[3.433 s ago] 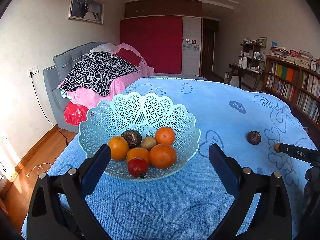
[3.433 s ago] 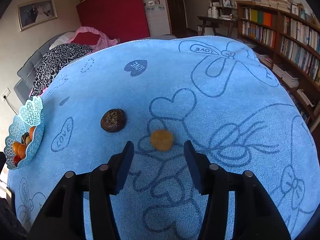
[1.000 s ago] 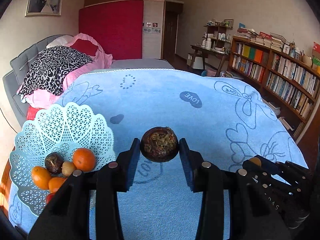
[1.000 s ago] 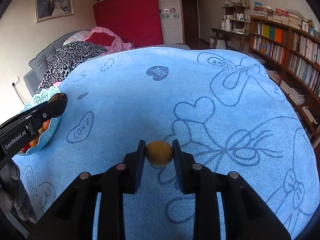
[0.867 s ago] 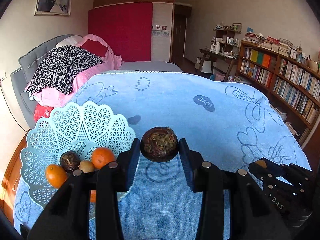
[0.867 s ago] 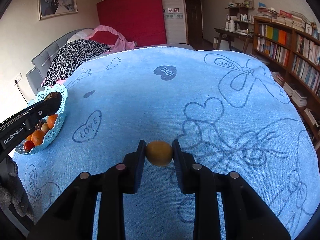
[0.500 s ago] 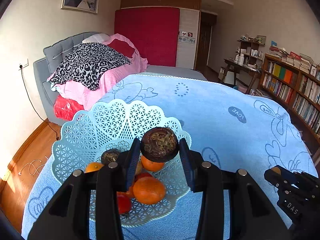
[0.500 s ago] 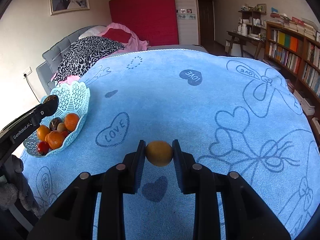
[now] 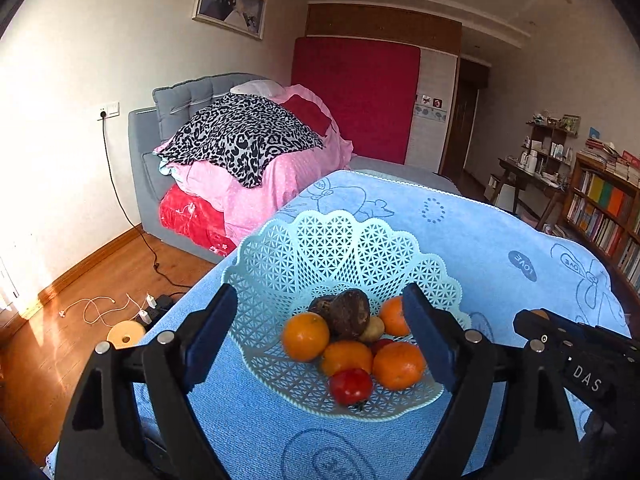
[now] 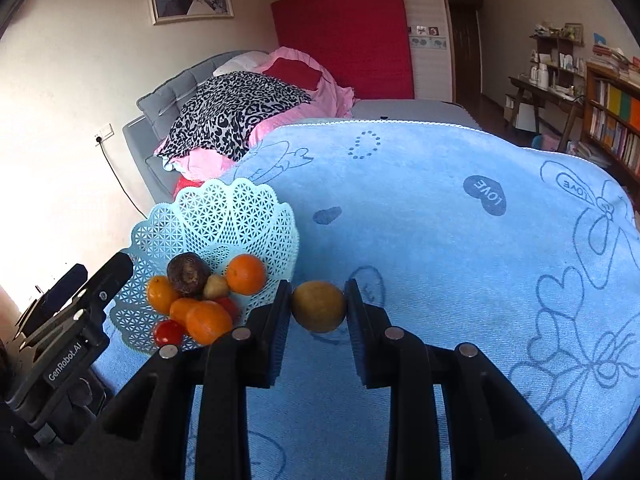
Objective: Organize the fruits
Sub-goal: 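Lower the yellow fruit into the teal basket and open the right tool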
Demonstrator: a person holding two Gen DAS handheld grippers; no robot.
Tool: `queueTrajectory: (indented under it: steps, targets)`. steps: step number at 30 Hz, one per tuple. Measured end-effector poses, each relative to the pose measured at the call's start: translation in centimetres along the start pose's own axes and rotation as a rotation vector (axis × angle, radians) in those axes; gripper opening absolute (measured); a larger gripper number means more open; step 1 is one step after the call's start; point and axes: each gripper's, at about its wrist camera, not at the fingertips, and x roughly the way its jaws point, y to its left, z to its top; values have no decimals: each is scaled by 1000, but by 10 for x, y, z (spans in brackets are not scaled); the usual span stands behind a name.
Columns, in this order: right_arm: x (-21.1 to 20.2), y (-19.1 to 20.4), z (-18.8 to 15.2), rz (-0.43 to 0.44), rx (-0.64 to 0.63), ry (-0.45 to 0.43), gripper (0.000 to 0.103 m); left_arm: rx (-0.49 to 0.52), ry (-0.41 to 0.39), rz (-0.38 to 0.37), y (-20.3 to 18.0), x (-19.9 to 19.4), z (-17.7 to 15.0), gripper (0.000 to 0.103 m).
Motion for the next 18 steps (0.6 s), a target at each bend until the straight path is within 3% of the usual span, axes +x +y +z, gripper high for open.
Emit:
queueTrajectory:
  steps: [8, 9, 13, 16, 18]
  targets:
    - [22, 40, 9, 83, -57, 26, 29, -15, -9, 49, 18, -7, -3, 97]
    - [23, 43, 9, 80, -63, 30, 33, -16, -6, 54, 20, -7, -4, 98]
    - [17, 45, 4, 15, -92, 5, 69, -23, -3, 64, 23, -7, -5, 98]
    - [8, 42, 2, -53, -111, -27, 86, -20, -4, 67, 23, -7, -6, 98]
    - [1, 42, 0, -99, -135, -60, 90, -12, -5, 70, 22, -8, -7, 98]
